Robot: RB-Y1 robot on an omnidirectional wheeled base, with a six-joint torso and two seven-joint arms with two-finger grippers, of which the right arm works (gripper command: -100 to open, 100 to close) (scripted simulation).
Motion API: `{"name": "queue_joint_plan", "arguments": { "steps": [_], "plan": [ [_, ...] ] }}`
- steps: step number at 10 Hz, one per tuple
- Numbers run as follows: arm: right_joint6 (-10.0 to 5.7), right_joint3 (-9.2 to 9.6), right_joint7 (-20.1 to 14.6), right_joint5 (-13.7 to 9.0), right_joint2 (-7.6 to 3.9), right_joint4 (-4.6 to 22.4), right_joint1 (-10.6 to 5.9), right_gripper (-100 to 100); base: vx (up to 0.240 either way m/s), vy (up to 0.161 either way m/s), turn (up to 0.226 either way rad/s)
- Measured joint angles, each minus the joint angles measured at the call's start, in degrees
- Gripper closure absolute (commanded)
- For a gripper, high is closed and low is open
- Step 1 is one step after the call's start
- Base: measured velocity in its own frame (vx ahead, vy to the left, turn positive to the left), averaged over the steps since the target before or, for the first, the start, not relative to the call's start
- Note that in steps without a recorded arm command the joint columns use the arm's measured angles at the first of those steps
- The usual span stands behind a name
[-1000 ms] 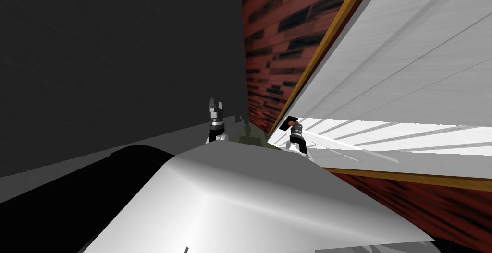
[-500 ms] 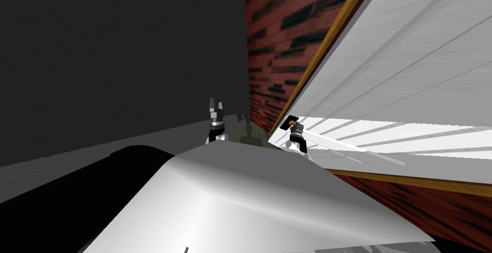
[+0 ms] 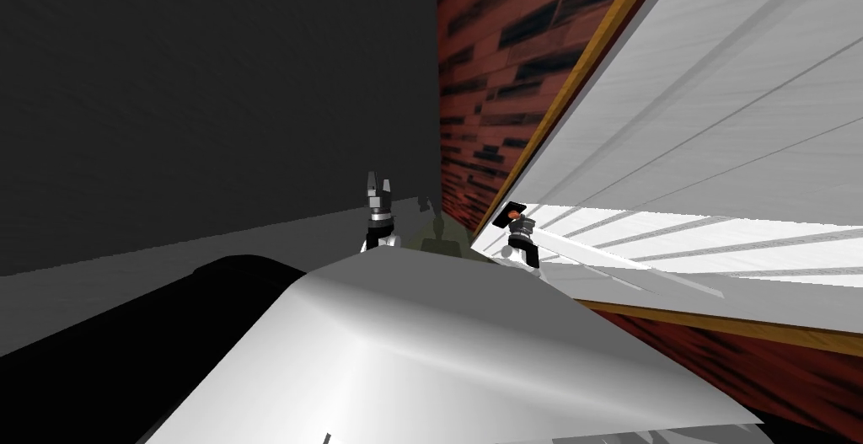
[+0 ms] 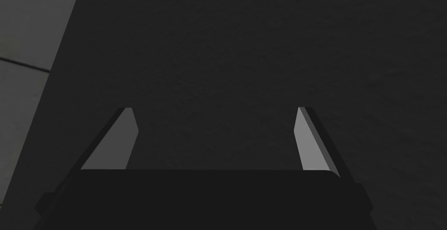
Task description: Pull the door open
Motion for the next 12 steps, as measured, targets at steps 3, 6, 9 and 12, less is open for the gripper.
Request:
{"name": "queue_joint_plan", "arguments": {
  "steps": [3, 6, 9, 12],
  "plan": [
    [-0.19, 0.21, -2.8, -2.3, -0.42, 1.2, -0.81, 100, -0.053, -0.008, 0.084],
    [-1.48, 1.14, -7.7, -6.4, -1.13, 2.3, -1.17, -100, -0.074, -0.025, 0.057],
    [-1.84, 1.76, -11.5, -10.1, 0.00, 0.8, -0.50, -100, -0.092, 0.017, 0.064],
    [-2.27, 2.84, -16.0, -14.3, 1.65, -1.1, 0.19, -100, -0.093, 0.005, 0.044]
  ]
}}
